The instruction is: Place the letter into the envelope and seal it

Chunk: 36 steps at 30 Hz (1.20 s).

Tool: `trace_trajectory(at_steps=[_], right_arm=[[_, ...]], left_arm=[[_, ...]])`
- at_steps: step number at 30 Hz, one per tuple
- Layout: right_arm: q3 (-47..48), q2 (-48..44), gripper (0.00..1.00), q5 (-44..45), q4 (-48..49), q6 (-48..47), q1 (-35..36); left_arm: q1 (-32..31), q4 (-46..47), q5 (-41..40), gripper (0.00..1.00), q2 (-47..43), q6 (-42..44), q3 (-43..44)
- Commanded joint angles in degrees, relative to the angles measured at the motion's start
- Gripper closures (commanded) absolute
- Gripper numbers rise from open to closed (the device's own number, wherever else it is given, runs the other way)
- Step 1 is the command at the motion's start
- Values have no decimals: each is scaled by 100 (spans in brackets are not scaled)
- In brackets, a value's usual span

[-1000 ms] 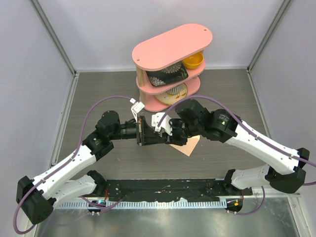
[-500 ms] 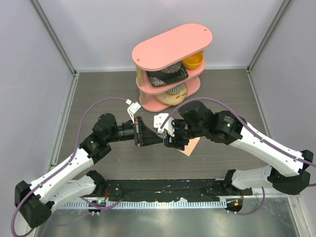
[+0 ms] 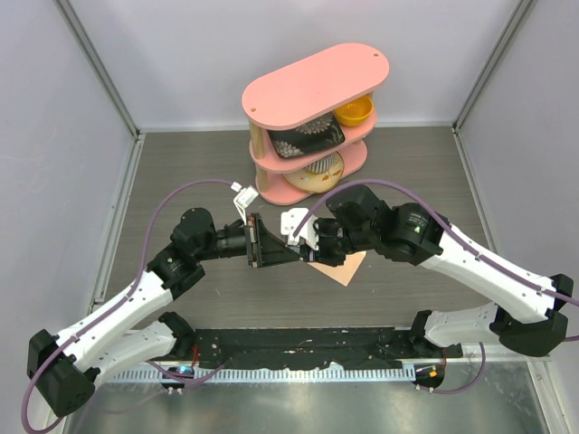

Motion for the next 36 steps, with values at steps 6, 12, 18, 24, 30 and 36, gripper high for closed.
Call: trace_trajectory(at_steps=[6,12,18,24,30,36], right_arm=[[19,17,65,86,260,-38,38],[-16,8,99,60,243,-90,38],[-78,-89,99,42,304,-82,29],[-86,-80,99,-2,331,-29,38],[-86,-80,99,86,418,103,38],[-69,-80,99,122,480,182,38]], left_arm=[[8,568,46,100,-47,-215,13],[8,524,11,99,-56,-189,39],[17,155,-314,67,-56,-4,198],[8,181,-314,62,58,13,259],[-1,207,-235,65,146,-40,224],[-18,225,-226,80,173,4,198]])
